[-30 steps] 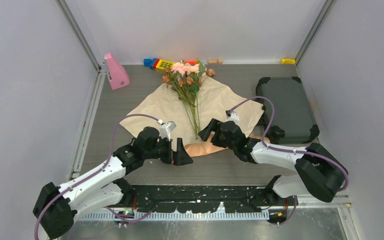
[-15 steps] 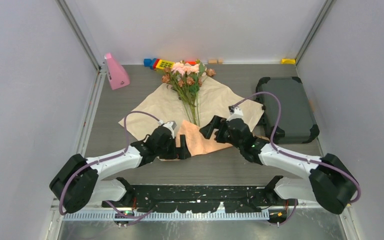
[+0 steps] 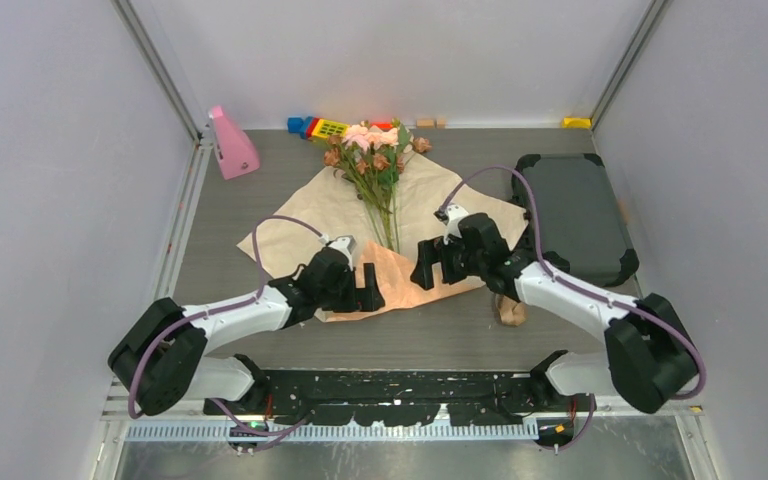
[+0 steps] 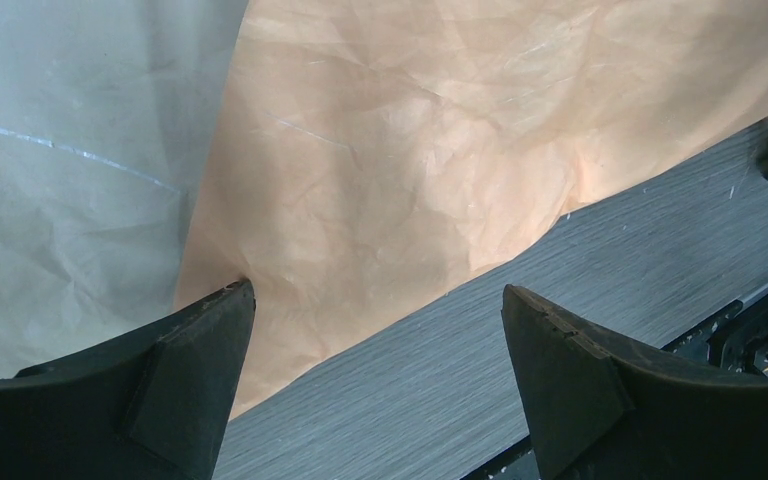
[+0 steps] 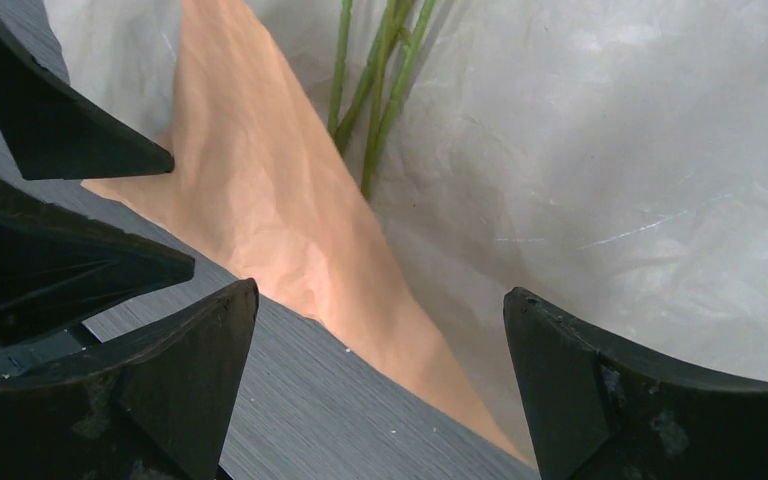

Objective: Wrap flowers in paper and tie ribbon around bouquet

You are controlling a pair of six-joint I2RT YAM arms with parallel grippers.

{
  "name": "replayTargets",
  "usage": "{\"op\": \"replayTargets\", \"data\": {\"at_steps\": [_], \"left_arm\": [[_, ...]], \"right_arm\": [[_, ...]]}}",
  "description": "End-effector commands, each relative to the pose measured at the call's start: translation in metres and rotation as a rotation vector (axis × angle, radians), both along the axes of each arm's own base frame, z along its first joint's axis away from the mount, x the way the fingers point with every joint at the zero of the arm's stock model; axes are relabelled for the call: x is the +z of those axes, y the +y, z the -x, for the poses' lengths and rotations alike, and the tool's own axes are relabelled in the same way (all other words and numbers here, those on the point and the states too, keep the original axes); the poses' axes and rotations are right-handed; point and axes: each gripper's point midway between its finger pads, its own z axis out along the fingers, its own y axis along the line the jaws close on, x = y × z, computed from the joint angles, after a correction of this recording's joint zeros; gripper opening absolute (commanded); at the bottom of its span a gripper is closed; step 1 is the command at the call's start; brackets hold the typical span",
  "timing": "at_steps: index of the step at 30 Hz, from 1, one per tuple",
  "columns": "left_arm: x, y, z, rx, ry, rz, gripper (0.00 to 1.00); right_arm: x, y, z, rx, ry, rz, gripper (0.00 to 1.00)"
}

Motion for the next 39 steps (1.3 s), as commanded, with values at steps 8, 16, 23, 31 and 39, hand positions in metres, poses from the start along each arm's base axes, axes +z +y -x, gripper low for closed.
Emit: {"op": "replayTargets", "data": {"at_steps": [8,16,23,31,39], "left_arm": [[0.014,0.001,-0.009,-0.021,-0.064,-0.030,0.98],[0.022,-0.008,-0.008,-0.044,-0.023,-0.017,0.97],[0.033,-0.018,-0.005,-0.057,-0.023,0.020,0.96],[0.012,-0.022,0.002,-0.042,0.045,0.003,0.96],[-0.027,0.014,0.013,0.027,0.125,-0.183,0.95]], "right_arm": [[-0.026,0.014,0.002,0.160,0.319,-0.119,0.49],[-0.052,0.005,0.010,0.004,0.454,-0.136,0.01],[-0.066,-0.014,0.008,-0.141,0.438,-0.084,0.01],[-0.069,-0.011,0.009,-0.164,0.447,-0.116,0.01],[-0.076,-0.021,0.021,-0.224,0.486,-0.103,0.01]]}}
